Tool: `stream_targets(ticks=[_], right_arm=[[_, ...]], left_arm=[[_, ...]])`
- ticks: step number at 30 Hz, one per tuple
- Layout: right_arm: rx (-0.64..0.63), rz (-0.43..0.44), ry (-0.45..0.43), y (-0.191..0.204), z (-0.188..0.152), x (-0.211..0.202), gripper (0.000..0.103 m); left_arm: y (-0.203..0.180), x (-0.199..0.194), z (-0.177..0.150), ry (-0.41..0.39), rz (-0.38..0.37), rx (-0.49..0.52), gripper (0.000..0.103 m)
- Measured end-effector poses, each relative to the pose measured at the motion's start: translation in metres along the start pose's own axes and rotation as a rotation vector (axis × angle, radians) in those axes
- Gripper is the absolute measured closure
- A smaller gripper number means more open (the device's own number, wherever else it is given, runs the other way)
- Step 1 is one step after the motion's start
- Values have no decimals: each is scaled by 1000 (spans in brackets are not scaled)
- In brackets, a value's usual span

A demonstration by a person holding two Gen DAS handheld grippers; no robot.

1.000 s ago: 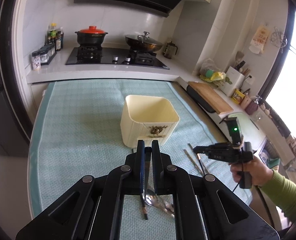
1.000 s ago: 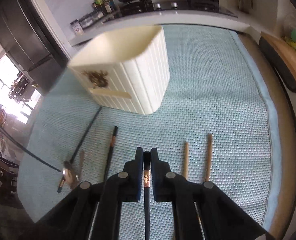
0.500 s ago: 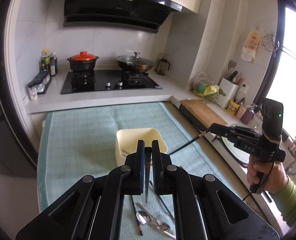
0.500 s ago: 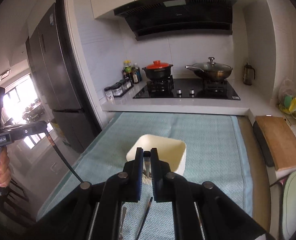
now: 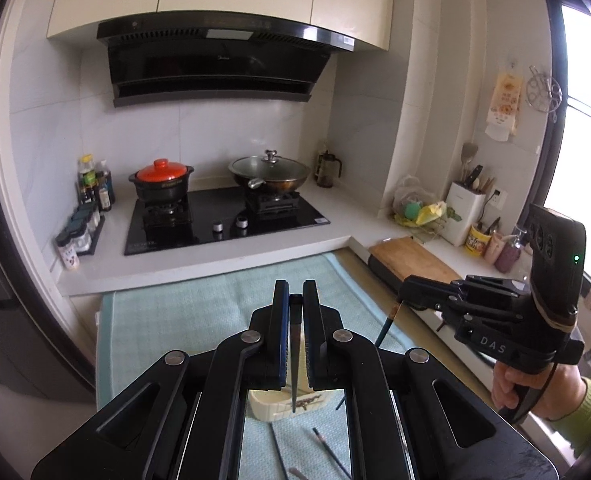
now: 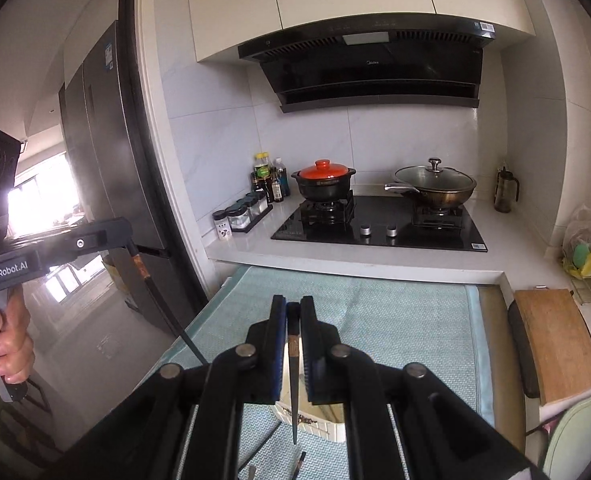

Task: Organize utensils
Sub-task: 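Lift the chopsticks with both grippers and carry them toward the caddy, then open both grippers above the cream caddy to drop the black chopsticks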

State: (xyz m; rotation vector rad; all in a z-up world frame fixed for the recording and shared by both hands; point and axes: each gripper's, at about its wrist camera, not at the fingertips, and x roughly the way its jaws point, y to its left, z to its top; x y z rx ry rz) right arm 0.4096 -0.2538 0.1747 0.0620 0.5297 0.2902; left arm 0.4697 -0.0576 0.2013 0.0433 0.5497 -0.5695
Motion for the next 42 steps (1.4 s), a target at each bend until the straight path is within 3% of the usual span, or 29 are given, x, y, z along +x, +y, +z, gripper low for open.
stream_targets(ticks=[9, 19, 30, 32, 33, 34, 35, 36, 39, 42], right_arm=[[5, -5, 6, -17, 17, 56, 96], [90, -25, 150, -65, -31, 142, 96], [179, -49, 228, -104, -59, 174, 93], [187, -58, 229, -107, -57, 175, 90], [190, -61, 224, -108, -56, 173, 86], [196, -63, 217, -108, -55, 171, 72], [203, -65, 211, -109, -53, 168, 57], [209, -71, 202, -109, -51, 164, 53], [191, -79, 158, -104, -41, 145, 53], [134, -111, 42, -88, -26, 100, 53]], left_arm=[[6, 69, 4, 22, -20, -22, 99], [33, 164, -54, 150, -25, -129, 99], [63, 211, -92, 245, 58, -194, 97], [70, 212, -91, 249, 91, -214, 84], [73, 210, -90, 243, 106, -224, 66], [76, 207, -87, 230, 125, -230, 48], [78, 200, -84, 210, 145, -233, 42], [80, 193, -81, 185, 154, -233, 36], [79, 161, -69, 116, 166, -224, 31], [70, 112, -60, 9, 194, -185, 20]])
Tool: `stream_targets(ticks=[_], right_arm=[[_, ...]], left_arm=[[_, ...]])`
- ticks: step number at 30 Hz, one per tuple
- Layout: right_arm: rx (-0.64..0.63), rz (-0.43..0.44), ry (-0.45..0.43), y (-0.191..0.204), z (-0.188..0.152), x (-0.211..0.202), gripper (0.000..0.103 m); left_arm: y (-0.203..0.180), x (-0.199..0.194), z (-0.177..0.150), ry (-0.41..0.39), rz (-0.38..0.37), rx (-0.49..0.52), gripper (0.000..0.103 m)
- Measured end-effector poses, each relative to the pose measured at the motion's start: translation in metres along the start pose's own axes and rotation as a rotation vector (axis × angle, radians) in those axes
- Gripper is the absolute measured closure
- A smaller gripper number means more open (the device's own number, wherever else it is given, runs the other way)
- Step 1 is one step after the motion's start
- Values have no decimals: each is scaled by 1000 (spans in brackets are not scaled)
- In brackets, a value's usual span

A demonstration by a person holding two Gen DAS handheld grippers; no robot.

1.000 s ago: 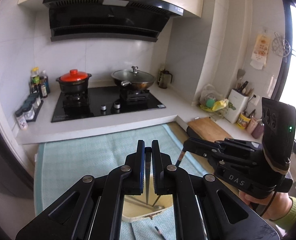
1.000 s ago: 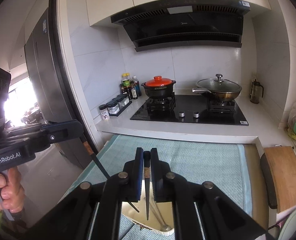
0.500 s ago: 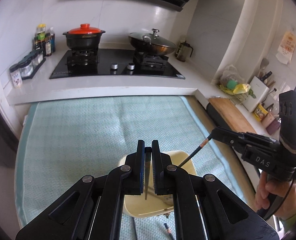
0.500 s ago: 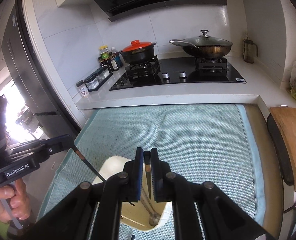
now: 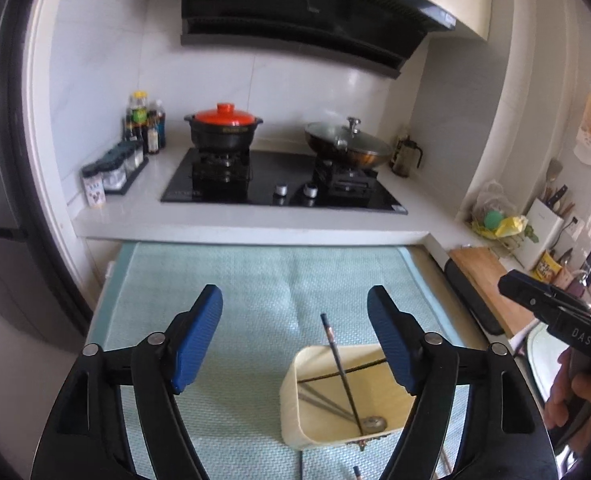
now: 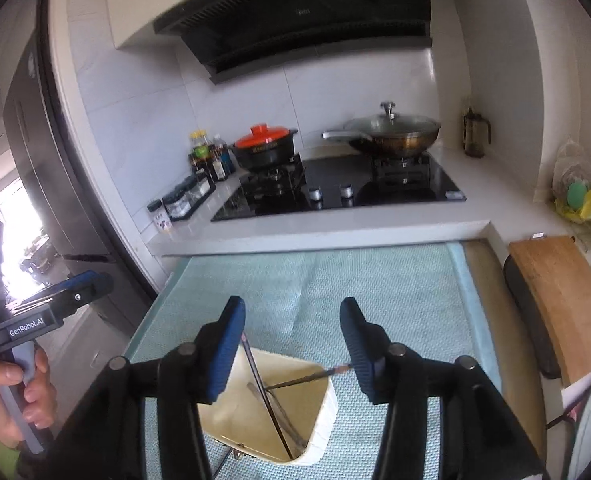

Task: Organize utensils
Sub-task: 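Open both grippers above the cream caddy to drop the black chopsticks, then move both grippers back toward the remaining chopsticks on the mat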

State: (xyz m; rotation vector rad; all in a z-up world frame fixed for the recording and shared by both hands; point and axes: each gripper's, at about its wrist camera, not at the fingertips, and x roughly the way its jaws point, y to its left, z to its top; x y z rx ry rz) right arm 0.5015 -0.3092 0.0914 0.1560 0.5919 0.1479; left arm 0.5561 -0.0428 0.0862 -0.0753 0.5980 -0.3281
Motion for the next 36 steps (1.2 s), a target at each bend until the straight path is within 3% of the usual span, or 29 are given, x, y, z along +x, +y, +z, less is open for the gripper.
stream_targets(ticks=[3, 5, 7, 10, 16, 21, 24, 30, 36], right_arm=[[-93, -29, -163, 23, 3, -69, 47], [-145, -37, -258, 37, -3, -116, 32], [-185, -47, -321, 48, -14, -155, 28], [-211, -33, -328, 57, -37, -193, 28], [-192, -43, -217, 51, -115, -216, 28], [-130, -72, -53, 36, -202, -202, 28], [-72, -77, 57, 23, -248, -185, 28], [-21, -66, 183, 13, -298, -169, 28], [-16, -78, 220, 4, -309, -169, 28]], left_arm=[[-2, -63, -8, -128, 6, 32, 5], [-1, -101, -21, -182, -9, 47, 4], [-1, -132, -42, -194, -34, 59, 3], [-1, -164, -85, -170, -57, 75, 2], [7, -184, -205, -24, -13, 57, 2], [19, -181, -308, 162, -15, -89, 2], [21, -176, -351, 259, -6, -154, 3], [12, -171, -376, 327, -20, -165, 3], [8, -162, -379, 356, -44, -187, 3]])
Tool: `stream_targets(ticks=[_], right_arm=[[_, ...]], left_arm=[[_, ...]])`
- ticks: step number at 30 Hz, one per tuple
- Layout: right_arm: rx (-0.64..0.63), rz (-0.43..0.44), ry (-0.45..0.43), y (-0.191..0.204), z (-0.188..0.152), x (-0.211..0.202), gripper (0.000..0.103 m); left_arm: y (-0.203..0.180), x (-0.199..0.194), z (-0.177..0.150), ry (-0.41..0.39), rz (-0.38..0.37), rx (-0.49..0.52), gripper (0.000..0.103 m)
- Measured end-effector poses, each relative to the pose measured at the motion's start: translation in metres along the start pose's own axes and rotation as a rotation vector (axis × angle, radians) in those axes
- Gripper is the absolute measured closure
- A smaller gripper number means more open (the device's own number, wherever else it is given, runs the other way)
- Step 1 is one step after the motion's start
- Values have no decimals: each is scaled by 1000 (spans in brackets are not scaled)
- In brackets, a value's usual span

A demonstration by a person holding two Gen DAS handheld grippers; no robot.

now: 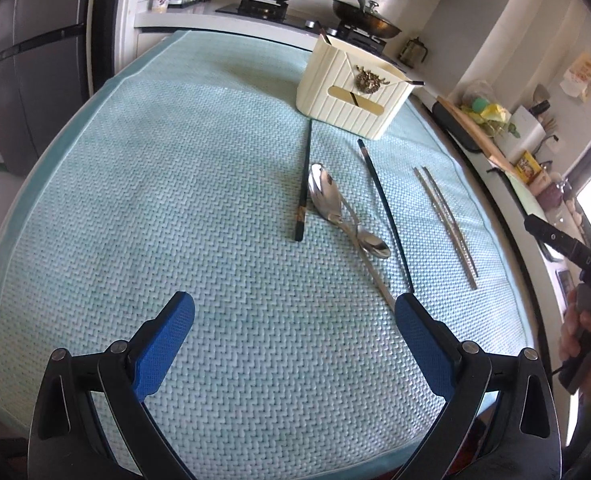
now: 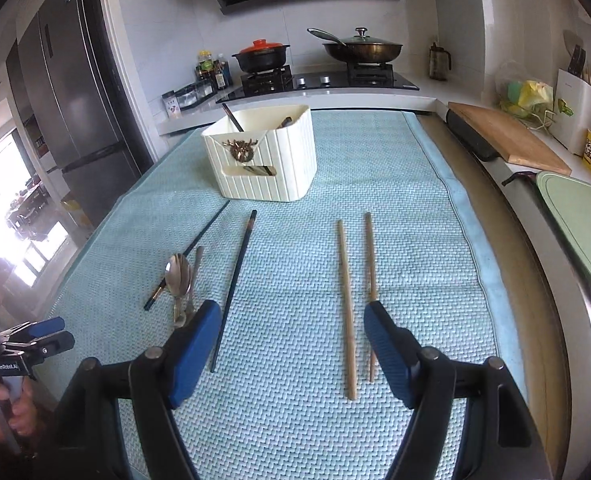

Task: Organize utensils
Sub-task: 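Move both grippers back toward the remaining chopsticks on the mat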

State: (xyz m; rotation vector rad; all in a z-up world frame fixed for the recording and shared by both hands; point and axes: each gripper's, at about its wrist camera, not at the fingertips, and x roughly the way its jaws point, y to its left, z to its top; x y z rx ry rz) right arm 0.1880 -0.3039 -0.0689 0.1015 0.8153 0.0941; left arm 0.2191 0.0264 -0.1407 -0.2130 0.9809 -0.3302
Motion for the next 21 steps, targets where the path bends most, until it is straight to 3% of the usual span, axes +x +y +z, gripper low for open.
stream_targets(ticks=[10, 13, 16, 21], right_arm=[[71, -32, 71, -33, -19, 6, 28], [82, -3, 96, -34, -25, 11, 28], [68, 33, 111, -28, -25, 15, 27], [23, -16, 113, -29, -18, 19, 28]], left_arm=[[-31, 21, -1, 44, -10, 69, 3], [-37, 25, 4, 38, 6, 83, 3], [-44, 32, 7, 50, -3, 90, 3], [-61, 40, 9, 53, 20, 159, 3]])
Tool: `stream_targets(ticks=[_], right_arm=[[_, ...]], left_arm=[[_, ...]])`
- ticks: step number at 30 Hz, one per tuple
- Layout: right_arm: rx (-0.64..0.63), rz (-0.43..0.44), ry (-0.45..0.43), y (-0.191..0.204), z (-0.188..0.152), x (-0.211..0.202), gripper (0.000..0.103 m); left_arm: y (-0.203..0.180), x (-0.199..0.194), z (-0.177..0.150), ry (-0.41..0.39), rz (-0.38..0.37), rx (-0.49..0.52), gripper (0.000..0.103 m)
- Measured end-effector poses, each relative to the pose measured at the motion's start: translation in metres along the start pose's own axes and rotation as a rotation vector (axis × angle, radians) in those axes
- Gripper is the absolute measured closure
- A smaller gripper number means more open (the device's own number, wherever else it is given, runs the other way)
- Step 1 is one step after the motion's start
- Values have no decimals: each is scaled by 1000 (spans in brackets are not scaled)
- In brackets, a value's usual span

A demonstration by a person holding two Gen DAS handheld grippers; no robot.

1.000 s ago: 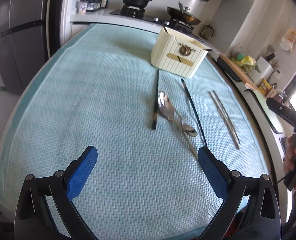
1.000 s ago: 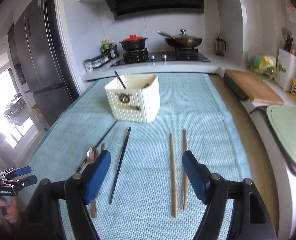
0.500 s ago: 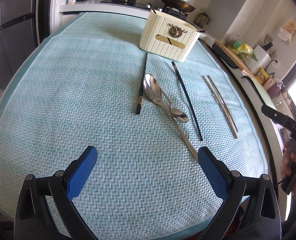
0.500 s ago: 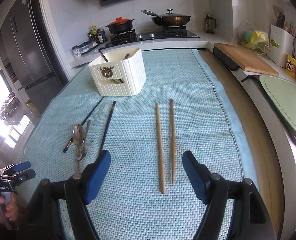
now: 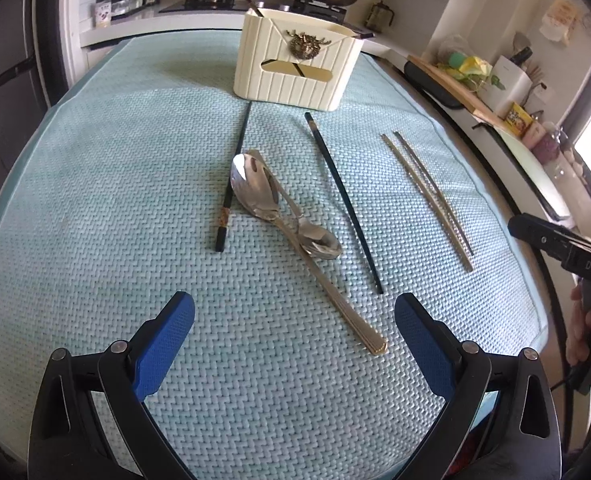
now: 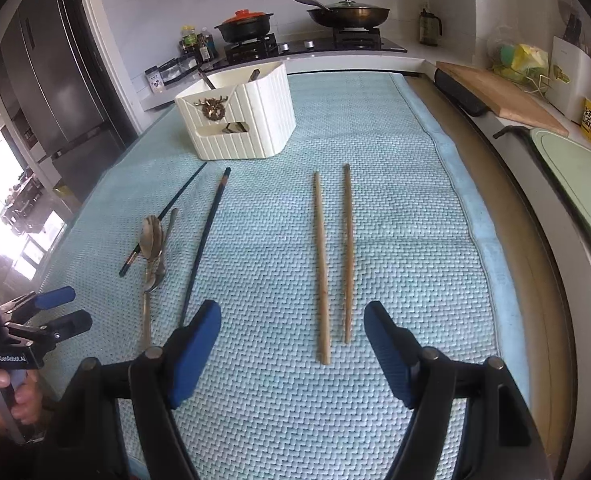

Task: Organize utensils
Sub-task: 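Move both grippers back toward the remaining chopsticks on the mat, then close the right gripper on a wooden chopstick while the left gripper grasps a black chopstick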

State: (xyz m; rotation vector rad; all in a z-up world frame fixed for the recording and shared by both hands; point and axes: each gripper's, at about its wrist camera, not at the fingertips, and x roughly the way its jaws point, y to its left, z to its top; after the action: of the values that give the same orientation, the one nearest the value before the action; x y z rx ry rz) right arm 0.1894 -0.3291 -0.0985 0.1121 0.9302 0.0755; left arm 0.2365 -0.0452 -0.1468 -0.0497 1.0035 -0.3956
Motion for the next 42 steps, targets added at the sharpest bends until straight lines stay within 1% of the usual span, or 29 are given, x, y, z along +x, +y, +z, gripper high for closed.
stream_targets(ticks=[2, 6, 8, 10, 13, 16, 18, 19, 21, 22, 23, 24, 26, 29, 32, 33, 36, 40, 41, 42], right_arm=[[-2, -19, 8, -8, 6, 3, 28], [9, -31, 19, -27, 18, 11, 28], [11, -22, 29, -33, 27, 19, 37], [16, -9, 47, -38, 37, 29, 43], [24, 7, 56, -40, 51, 42, 46], [11, 20, 56, -36, 63, 51, 48], [-8, 18, 62, -33, 70, 57, 49], [-13, 17, 68, -33, 74, 61, 53], [-5, 23, 84, -35, 80, 69, 54], [4, 29, 92, -37, 82, 73, 54], [13, 33, 101, -40, 85, 76, 54], [16, 36, 107, -41, 87, 79, 54], [11, 31, 114, -44, 90, 83, 54], [32, 32, 129, -56, 98, 94, 54], [41, 26, 144, -66, 111, 114, 54], [29, 35, 158, -67, 115, 123, 54], [-18, 25, 184, -63, 129, 151, 54], [-58, 11, 200, -58, 143, 186, 54], [-68, 11, 204, -57, 145, 194, 57], [-81, 11, 215, -56, 146, 200, 59]], left_arm=[[5, 0, 5, -9, 8, -7, 3], [32, 0, 21, -14, 24, -56, 3], [47, 0, 31, -16, 40, -72, 3], [59, 1, 42, -18, 46, -80, 3], [77, 6, 67, -25, 52, -99, 3], [89, 22, 99, -5, 25, -109, 3], [90, 38, 122, 16, 4, -98, 3], [89, 49, 133, 32, -6, -87, 3], [84, 72, 154, 74, -20, -66, 4], [82, 81, 162, 89, -12, -64, 9], [79, 87, 169, 96, -11, -60, 12], [73, 91, 175, 99, -28, -51, 16], [57, 96, 183, 97, -61, -20, 16], [21, 103, 189, 100, -79, 53, 16], [-13, 118, 191, 112, -71, 99, 16], [-20, 125, 191, 119, -67, 99, 18], [-32, 146, 191, 150, -69, 69, 21], [-37, 165, 191, 154, -15, 48, 22], [-38, 170, 191, 155, -2, 44, 22], [-39, 173, 192, 156, 10, 41, 25]])
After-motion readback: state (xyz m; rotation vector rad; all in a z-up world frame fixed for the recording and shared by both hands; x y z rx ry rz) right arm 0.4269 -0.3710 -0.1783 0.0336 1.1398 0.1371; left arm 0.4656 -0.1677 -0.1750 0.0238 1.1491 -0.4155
